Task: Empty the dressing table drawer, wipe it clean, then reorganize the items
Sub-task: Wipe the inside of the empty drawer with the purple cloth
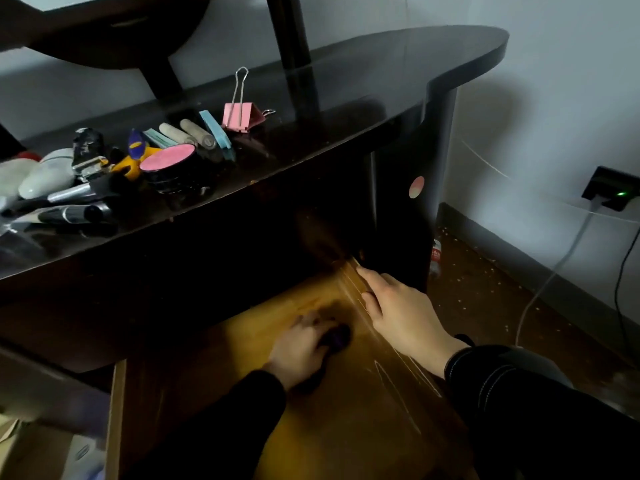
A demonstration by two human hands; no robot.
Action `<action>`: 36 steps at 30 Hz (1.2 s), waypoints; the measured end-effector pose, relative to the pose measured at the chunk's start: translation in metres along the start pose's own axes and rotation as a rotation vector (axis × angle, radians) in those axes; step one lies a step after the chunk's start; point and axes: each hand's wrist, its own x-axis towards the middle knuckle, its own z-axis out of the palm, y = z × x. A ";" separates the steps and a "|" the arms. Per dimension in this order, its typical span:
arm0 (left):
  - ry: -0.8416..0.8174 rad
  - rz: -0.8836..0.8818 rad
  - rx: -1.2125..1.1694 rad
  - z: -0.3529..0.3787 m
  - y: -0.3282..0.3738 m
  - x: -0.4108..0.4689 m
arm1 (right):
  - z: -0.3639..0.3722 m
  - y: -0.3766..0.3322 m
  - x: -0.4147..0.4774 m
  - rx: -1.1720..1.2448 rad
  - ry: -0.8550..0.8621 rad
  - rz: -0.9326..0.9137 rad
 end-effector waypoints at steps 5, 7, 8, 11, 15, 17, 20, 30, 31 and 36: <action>0.190 -0.375 -0.140 -0.017 -0.008 0.084 | 0.005 0.001 0.002 0.012 0.010 -0.004; 0.282 -0.381 -0.136 -0.010 0.003 0.100 | 0.006 0.002 0.003 0.009 0.008 -0.003; 0.313 -0.384 -0.135 -0.006 0.009 0.103 | 0.006 0.002 0.003 0.014 0.007 0.003; 0.318 -0.416 -0.196 -0.003 0.013 0.104 | 0.007 0.002 0.003 0.020 0.011 0.010; 0.219 -0.292 -0.077 -0.009 0.005 0.093 | 0.004 0.001 0.003 0.023 0.000 0.016; 0.177 -0.173 -0.034 -0.004 0.009 0.073 | 0.001 -0.001 0.001 0.021 -0.009 0.014; 0.134 0.022 -0.040 0.009 0.027 0.036 | -0.003 -0.002 0.001 0.000 -0.005 -0.002; 0.025 0.144 0.003 0.014 0.030 -0.017 | -0.007 -0.007 -0.001 0.003 -0.016 -0.007; 0.045 0.098 0.016 0.010 0.024 -0.006 | -0.006 -0.006 -0.001 0.008 -0.013 -0.009; 0.155 -0.206 -0.045 -0.009 -0.005 0.069 | 0.000 -0.001 0.002 0.024 -0.026 0.003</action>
